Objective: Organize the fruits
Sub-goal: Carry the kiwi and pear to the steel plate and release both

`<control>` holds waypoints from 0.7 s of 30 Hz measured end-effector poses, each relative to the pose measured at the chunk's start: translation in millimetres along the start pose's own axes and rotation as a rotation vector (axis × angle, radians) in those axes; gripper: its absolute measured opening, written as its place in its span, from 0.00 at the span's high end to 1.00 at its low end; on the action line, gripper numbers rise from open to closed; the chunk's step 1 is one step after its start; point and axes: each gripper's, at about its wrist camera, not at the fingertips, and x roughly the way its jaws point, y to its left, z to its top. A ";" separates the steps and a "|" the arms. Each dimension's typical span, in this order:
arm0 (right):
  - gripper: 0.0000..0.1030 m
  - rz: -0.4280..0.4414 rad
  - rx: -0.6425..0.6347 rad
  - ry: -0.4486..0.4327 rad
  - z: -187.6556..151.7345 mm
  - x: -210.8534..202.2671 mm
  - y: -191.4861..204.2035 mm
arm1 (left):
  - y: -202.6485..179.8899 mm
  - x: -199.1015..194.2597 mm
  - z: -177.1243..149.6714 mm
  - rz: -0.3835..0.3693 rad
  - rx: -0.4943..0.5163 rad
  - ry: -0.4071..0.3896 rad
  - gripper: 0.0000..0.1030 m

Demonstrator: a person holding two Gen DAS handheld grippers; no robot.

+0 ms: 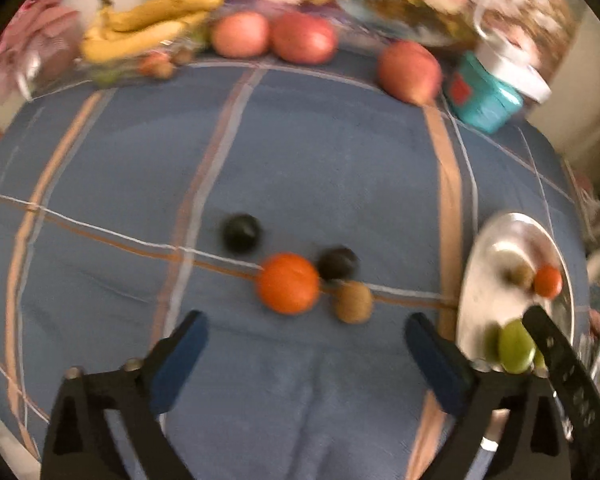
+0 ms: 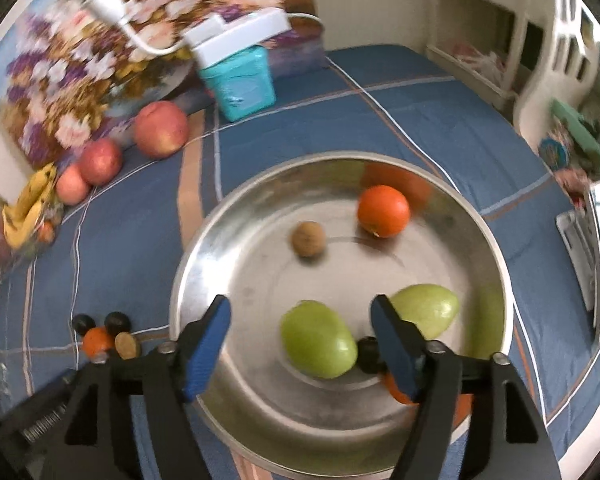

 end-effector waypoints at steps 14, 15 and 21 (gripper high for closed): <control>0.13 -0.020 -0.055 -0.046 -3.5 -9.6 24.7 | 24.7 -13.7 13.1 0.078 -0.021 -0.067 0.00; 0.13 -0.024 -0.063 -0.050 -3.6 -10.4 26.8 | 25.5 -15.2 13.5 0.079 -0.019 -0.072 0.00; 0.13 -0.026 -0.107 -0.020 -8.1 -4.2 41.6 | 25.5 -21.9 15.7 0.080 -0.002 -0.085 0.00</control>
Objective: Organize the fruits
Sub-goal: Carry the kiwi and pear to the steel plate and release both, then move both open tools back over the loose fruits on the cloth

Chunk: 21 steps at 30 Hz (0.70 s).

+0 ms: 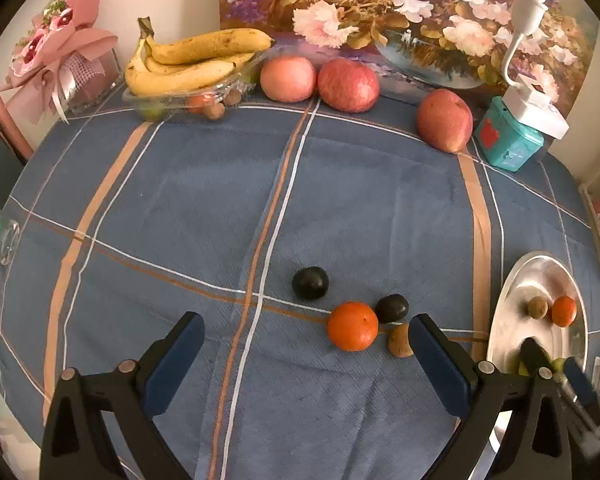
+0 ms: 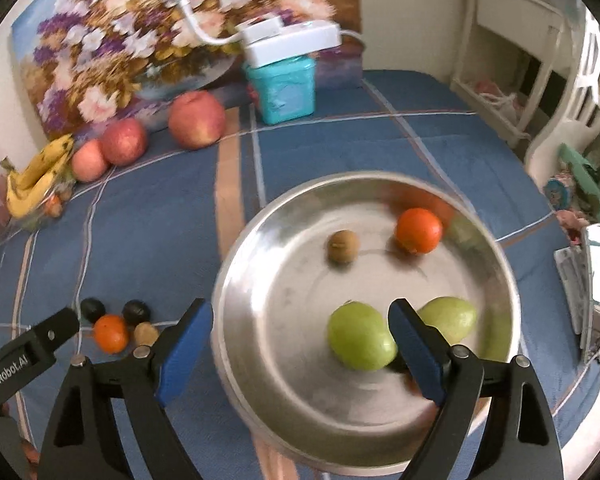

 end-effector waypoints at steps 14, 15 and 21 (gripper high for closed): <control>0.13 -0.009 -0.045 -0.028 -5.5 -3.3 24.2 | 23.4 1.7 6.4 -0.050 -0.073 0.028 0.00; 0.13 -0.001 -0.044 -0.038 -5.8 -5.1 24.6 | 25.0 1.9 7.0 -0.052 -0.077 0.031 0.00; 0.13 0.028 0.015 0.005 -5.7 -5.4 21.9 | 34.6 1.2 10.8 -0.063 -0.100 0.030 0.00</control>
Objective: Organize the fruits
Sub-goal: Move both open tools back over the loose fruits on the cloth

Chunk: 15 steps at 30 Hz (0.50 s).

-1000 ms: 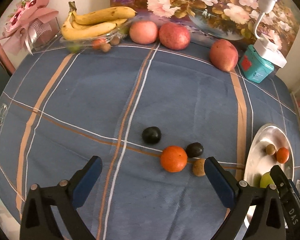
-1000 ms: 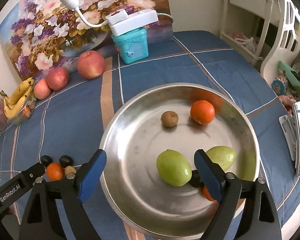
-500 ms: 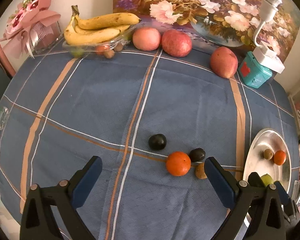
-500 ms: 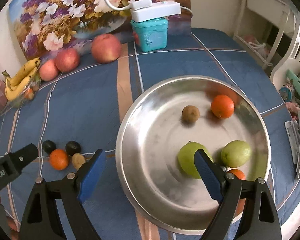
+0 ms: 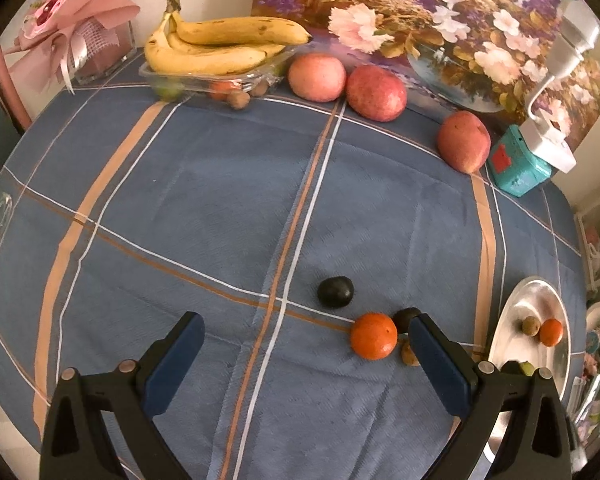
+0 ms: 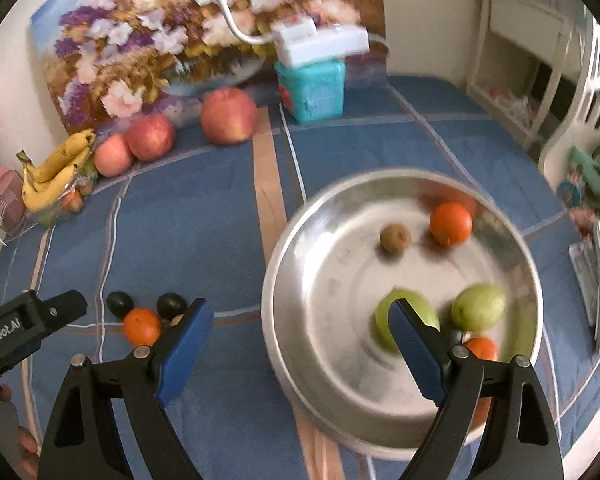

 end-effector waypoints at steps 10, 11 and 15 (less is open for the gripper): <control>0.13 0.027 -0.011 -0.098 1.9 -13.1 6.1 | 17.8 6.8 9.9 -0.002 -0.029 0.027 0.00; 0.13 0.018 -0.019 -0.105 2.2 -14.0 8.2 | 21.5 7.3 11.4 -0.001 -0.037 0.027 0.00; 0.13 0.007 -0.064 -0.110 1.8 -11.0 20.8 | 30.0 7.1 16.6 0.015 -0.038 0.009 0.00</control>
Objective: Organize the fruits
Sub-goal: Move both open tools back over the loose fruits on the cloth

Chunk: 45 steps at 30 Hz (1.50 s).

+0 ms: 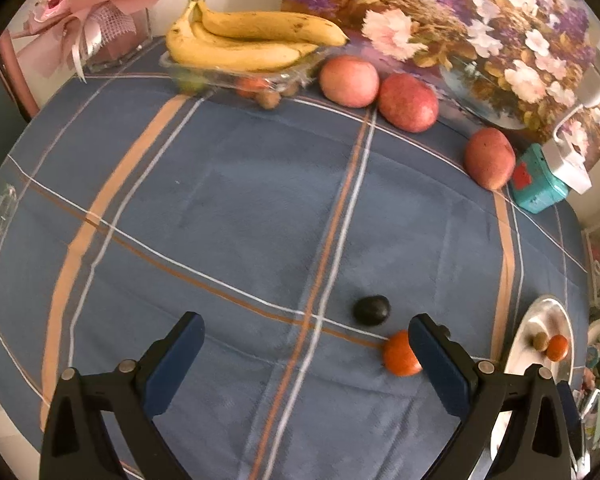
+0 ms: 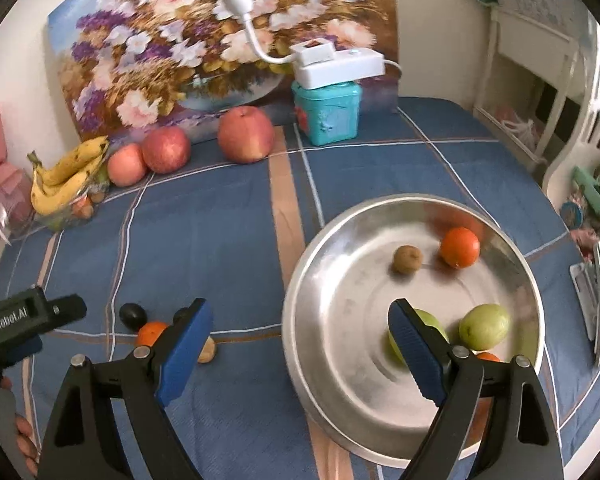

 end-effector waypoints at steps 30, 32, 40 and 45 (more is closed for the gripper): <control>0.12 0.082 -0.162 -0.033 2.7 0.2 49.6 | 4.1 3.5 9.8 -0.014 0.112 -0.110 0.00; 0.12 0.101 -0.160 -0.016 4.0 3.4 51.5 | 4.0 6.3 10.3 -0.059 0.102 -0.095 0.00; 0.20 0.128 -0.144 0.002 6.6 13.7 49.7 | -5.1 24.0 14.0 -0.164 0.086 -0.016 0.01; 0.30 0.132 -0.144 0.051 3.4 27.7 47.7 | -17.4 39.6 9.9 -0.210 0.099 0.049 0.06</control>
